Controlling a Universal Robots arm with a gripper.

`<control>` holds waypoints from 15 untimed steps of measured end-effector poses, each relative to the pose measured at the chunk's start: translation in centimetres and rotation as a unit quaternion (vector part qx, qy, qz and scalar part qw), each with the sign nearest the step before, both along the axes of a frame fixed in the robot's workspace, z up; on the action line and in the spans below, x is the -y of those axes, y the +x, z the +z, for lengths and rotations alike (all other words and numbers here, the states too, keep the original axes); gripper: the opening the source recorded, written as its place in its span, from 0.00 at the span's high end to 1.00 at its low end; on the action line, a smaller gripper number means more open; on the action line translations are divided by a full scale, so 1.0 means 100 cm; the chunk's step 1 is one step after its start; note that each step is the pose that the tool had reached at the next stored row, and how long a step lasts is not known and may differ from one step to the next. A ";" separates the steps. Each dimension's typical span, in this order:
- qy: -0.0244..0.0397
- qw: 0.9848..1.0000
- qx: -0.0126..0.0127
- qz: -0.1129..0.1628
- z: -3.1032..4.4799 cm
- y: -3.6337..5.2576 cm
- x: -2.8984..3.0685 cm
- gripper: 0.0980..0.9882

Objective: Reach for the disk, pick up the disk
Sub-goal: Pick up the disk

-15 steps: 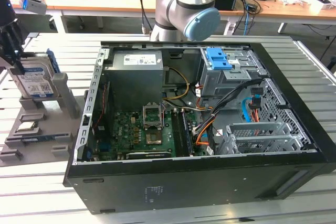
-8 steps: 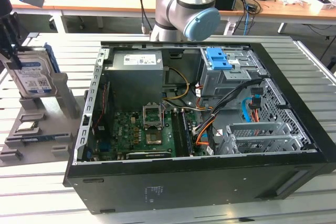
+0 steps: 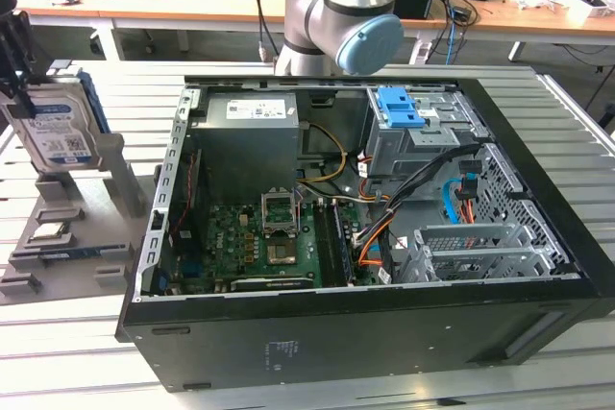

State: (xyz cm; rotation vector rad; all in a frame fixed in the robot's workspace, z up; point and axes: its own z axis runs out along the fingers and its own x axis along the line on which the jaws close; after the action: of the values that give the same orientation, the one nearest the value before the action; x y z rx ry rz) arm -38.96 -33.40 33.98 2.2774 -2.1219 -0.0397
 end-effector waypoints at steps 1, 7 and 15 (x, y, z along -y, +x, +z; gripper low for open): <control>0.000 1.000 0.000 0.000 0.0018 0.0001 0.0000 0.70; 0.000 1.000 0.000 0.000 0.0243 0.0011 0.0000 0.70; 0.000 1.000 -0.001 0.000 0.0384 0.0019 0.0000 0.70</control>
State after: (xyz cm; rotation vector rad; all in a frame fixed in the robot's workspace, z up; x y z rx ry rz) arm -38.78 -33.40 37.82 2.2770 -2.1212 -0.0409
